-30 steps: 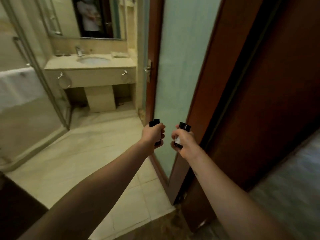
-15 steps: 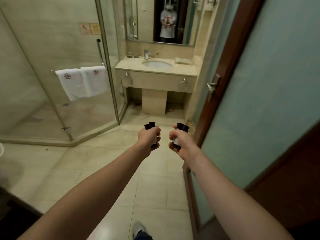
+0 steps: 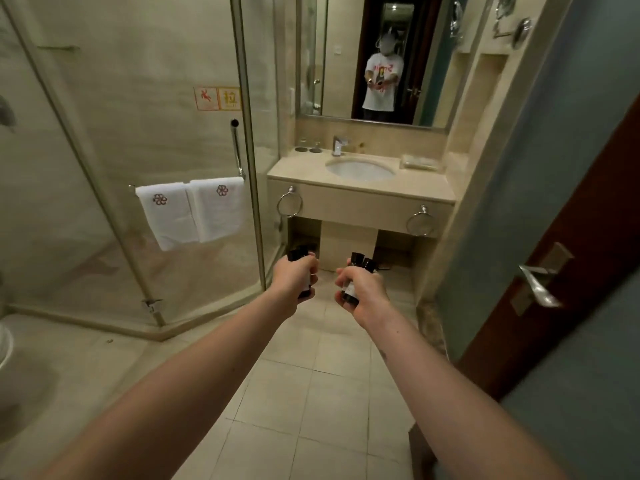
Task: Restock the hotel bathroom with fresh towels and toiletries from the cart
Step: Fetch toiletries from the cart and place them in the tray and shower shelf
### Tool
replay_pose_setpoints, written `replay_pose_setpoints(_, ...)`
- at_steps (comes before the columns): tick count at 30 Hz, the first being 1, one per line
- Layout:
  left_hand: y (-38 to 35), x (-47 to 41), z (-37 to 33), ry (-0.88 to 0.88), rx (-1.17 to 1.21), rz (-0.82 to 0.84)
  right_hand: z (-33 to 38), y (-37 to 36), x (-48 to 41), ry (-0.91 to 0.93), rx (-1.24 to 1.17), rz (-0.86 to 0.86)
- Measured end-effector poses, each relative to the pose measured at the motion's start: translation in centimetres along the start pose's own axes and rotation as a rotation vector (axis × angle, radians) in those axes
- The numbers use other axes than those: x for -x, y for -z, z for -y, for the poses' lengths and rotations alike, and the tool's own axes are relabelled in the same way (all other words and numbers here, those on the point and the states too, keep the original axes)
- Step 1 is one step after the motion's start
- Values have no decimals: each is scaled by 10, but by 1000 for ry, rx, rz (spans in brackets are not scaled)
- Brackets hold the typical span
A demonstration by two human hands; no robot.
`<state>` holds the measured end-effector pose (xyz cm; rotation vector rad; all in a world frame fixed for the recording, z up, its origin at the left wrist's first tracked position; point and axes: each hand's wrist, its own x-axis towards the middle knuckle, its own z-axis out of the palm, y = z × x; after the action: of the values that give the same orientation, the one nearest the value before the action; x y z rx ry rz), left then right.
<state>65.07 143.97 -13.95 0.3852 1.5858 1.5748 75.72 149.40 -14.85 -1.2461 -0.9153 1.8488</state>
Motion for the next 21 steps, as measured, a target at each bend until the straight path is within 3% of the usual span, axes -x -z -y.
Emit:
replay_pose_setpoints(12, -15, -212, -51, 3, 107, -279, 56, -110, -220, -97, 106, 238)
replay_pose_setpoints(21, -35, -334, -104, -45, 223, -386, 120, -186, -356, -110, 174, 398)
